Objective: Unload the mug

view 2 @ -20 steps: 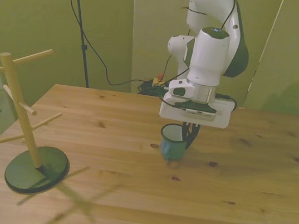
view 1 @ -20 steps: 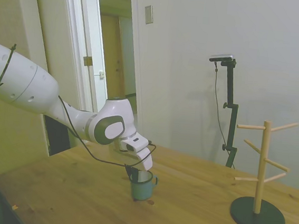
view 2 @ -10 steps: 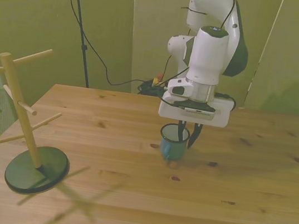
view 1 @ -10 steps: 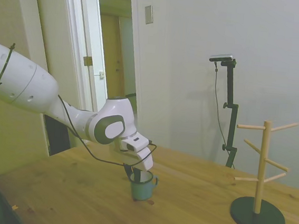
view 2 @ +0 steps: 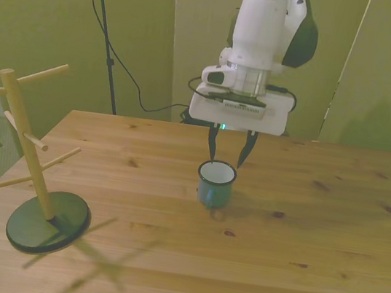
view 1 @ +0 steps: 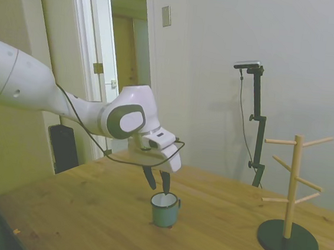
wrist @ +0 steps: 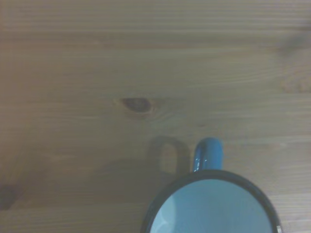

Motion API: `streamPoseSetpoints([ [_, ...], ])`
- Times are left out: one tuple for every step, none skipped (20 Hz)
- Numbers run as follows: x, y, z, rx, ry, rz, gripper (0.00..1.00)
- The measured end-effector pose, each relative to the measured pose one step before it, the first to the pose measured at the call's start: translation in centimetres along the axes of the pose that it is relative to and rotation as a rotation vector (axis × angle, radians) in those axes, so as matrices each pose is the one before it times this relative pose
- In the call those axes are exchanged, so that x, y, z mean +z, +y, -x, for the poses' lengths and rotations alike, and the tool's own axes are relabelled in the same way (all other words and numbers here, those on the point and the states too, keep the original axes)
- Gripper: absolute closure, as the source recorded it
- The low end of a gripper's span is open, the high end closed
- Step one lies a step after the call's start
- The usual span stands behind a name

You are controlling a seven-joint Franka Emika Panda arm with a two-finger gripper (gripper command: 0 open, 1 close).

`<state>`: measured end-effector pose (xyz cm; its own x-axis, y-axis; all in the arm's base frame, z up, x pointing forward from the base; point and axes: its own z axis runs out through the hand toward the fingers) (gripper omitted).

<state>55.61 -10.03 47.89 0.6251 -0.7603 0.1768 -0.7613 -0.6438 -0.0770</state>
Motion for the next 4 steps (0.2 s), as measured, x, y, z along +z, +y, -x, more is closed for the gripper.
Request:
streamPoseSetpoints([
  [-1.157,0.187,-0.288,0.00237,-0.00387,-0.00378,0.00],
  [-1.153,0.269,-0.210,0.00434,-0.00600,-0.00238,0.00],
  [-1.118,0.328,-0.162,0.00247,-0.00766,-0.00204,0.00],
  [-1.147,0.382,-0.158,0.00166,-0.00742,-0.00156,0.00],
])
